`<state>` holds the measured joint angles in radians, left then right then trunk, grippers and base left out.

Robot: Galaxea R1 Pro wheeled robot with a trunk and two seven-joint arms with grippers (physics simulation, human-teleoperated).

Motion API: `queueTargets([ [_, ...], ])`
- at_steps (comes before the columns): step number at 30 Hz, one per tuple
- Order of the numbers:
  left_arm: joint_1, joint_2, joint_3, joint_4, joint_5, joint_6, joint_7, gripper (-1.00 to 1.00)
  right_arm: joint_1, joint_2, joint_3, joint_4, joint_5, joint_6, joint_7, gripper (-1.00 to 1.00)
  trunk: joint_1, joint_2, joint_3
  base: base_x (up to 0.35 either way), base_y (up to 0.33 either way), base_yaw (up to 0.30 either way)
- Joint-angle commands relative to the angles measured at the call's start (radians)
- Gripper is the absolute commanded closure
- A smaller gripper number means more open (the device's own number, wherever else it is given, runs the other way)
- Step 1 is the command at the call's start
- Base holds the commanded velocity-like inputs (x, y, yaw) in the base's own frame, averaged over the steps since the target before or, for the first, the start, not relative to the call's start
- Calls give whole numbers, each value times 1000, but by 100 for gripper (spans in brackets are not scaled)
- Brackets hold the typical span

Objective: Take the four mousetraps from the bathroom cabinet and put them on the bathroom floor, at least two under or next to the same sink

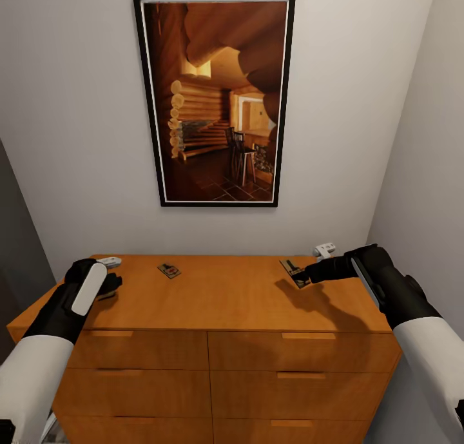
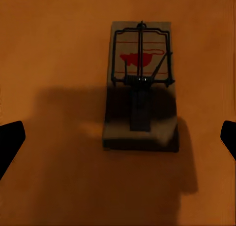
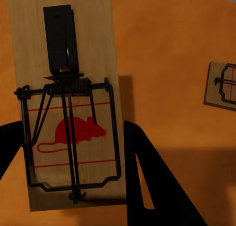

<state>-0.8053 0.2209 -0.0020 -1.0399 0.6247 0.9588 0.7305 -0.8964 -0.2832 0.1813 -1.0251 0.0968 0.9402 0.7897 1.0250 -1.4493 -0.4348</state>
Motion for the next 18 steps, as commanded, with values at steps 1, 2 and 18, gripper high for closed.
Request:
queueTargets([
  [1, -5, 1, 0, 3, 10, 0, 9, -100, -1, -1, 1, -1, 7, 3, 6, 100, 0, -1, -1, 0, 0, 0],
  [2, -9, 1, 0, 8, 9, 0, 9, -100, -1, -1, 1, -1, 7, 3, 6, 100, 0, -1, -1, 0, 0, 0],
  [18, -103, 2, -1, 168, 10, -23, 9, -100, -1, -2, 1, -2, 7, 3, 8, 100, 0, -1, -1, 0, 0, 0],
])
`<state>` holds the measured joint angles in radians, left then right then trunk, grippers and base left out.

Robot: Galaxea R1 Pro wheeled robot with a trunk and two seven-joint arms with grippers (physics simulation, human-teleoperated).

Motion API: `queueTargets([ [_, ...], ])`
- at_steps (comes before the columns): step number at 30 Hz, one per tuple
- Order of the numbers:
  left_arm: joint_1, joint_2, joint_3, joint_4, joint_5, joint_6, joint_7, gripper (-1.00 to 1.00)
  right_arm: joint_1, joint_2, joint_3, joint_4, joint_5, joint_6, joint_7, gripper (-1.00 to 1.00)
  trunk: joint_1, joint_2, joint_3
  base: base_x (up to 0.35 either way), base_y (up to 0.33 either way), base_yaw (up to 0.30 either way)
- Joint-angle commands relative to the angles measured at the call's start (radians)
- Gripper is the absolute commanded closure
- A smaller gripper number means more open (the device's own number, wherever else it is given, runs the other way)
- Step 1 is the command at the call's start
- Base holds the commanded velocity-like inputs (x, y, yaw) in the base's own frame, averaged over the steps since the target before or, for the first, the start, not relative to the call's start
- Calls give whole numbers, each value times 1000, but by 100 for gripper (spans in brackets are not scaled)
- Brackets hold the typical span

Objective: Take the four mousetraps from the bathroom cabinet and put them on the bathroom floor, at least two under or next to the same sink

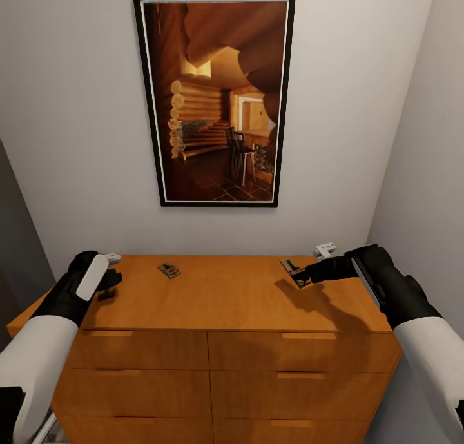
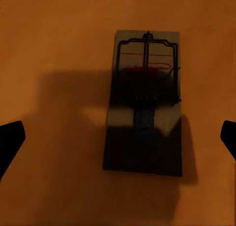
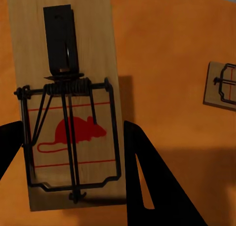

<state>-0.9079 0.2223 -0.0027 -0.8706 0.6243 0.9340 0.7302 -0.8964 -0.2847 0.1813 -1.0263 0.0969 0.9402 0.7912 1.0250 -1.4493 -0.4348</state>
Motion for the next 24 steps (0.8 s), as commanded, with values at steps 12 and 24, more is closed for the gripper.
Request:
queueTargets([
  [12, -20, 1, 0, 40, 9, -1, 9, -100, -1, -1, 1, -1, 7, 3, 6, 100, 0, -1, -1, 0, 0, 0],
  [24, -28, 2, -3, 106, 9, -34, 9, -100, -1, -2, 1, -2, 7, 3, 7, 100, 0, -1, -1, 0, 0, 0],
])
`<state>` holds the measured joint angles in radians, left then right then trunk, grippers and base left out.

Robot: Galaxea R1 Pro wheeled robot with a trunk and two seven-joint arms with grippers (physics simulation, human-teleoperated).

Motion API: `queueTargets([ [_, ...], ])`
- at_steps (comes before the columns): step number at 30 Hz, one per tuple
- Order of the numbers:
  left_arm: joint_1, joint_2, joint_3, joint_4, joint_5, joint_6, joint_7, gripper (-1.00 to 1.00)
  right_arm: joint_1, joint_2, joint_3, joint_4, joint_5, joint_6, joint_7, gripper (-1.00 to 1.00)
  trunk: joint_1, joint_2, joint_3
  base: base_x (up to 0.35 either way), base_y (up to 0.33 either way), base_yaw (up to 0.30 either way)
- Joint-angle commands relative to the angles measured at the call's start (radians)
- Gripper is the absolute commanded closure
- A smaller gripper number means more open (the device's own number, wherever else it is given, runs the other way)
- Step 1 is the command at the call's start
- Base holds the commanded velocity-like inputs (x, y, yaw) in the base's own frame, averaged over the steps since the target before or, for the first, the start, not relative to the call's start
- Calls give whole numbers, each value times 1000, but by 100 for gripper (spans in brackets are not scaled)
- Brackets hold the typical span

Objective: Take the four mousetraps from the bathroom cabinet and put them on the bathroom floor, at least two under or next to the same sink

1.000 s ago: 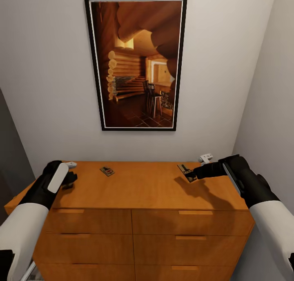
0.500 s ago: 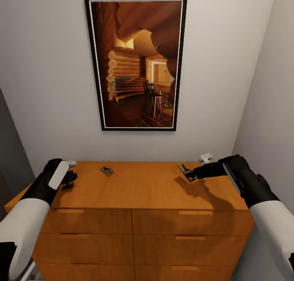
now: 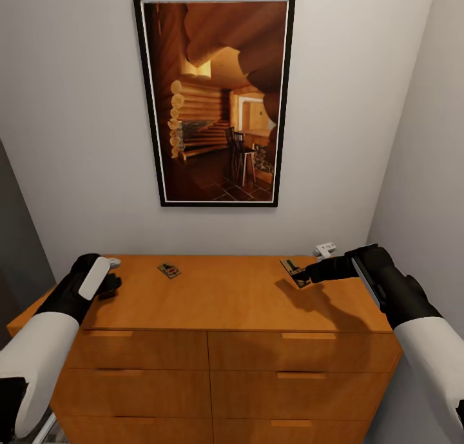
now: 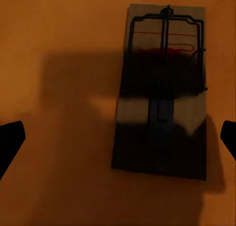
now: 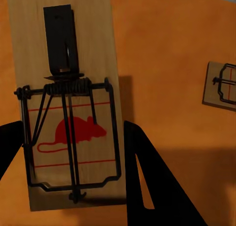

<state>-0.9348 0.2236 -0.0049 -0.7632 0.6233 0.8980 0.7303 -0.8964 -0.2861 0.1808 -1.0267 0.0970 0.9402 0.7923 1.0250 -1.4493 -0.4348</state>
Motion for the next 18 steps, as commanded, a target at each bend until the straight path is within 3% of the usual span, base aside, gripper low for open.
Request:
queueTargets([
  [1, -1, 0, -1, 5, 10, -4, 9, -100, -1, -1, 1, -1, 7, 3, 7, 100, 0, -1, -1, 0, 0, 0],
  [18, -2, 0, -3, 7, 8, -13, -12, -100, -1, -2, 0, -2, 7, 3, 7, 100, 0, -1, -1, 0, 0, 0],
])
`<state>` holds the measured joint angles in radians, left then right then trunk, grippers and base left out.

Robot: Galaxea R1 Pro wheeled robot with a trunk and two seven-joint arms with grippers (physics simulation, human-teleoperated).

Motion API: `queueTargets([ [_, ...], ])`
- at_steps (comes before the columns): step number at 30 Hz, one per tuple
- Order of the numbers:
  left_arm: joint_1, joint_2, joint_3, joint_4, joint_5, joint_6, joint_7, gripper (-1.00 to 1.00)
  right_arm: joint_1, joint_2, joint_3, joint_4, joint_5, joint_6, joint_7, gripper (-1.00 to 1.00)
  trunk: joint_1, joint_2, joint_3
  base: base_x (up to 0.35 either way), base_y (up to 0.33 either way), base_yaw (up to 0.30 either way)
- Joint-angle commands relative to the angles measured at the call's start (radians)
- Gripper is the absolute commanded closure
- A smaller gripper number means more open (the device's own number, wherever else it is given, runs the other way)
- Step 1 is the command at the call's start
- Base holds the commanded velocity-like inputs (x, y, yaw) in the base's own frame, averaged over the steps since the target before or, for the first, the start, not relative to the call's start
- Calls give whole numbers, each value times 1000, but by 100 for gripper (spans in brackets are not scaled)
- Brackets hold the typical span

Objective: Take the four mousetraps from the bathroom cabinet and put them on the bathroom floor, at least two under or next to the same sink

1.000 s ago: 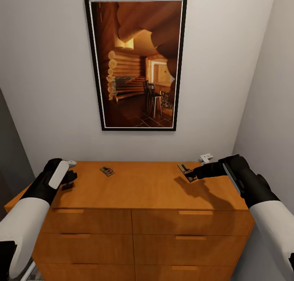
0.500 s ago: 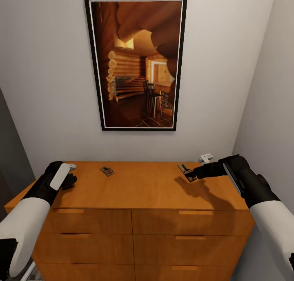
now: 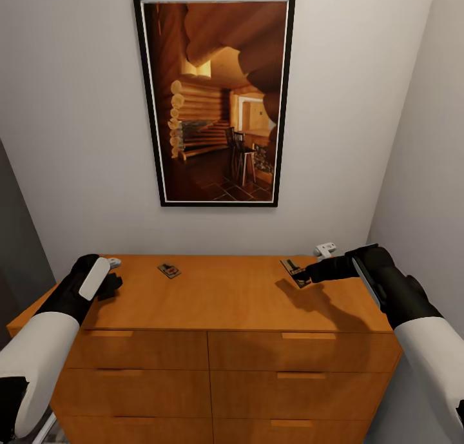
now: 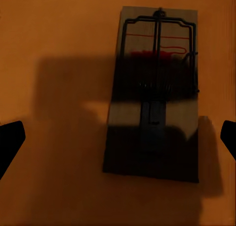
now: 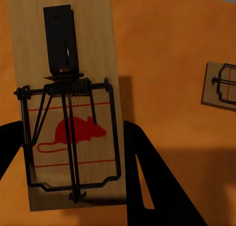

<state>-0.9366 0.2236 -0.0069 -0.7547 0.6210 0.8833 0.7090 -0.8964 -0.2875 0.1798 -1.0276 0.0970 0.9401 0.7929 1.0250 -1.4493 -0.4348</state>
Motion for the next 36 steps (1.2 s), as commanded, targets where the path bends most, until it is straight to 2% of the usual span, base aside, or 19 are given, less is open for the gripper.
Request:
queueTargets([
  [1, -1, 0, -1, -6, 10, 2, 9, -100, -1, -1, 1, -1, 7, 3, 6, 100, 0, -1, -1, 0, 0, 0],
  [13, 0, -3, -2, -11, 10, 1, 9, -100, -1, -1, 1, -1, 7, 3, 8, 100, 0, -1, -1, 2, 0, 0],
  [22, 0, -3, -5, -12, 11, 2, 9, -100, -1, -1, 1, -1, 7, 3, 8, 100, 0, -1, -1, 166, 0, 0],
  [36, 1, -2, -6, -11, 11, 1, 9, -100, -1, -1, 1, -1, 7, 3, 8, 100, 0, -1, -1, 14, 0, 0],
])
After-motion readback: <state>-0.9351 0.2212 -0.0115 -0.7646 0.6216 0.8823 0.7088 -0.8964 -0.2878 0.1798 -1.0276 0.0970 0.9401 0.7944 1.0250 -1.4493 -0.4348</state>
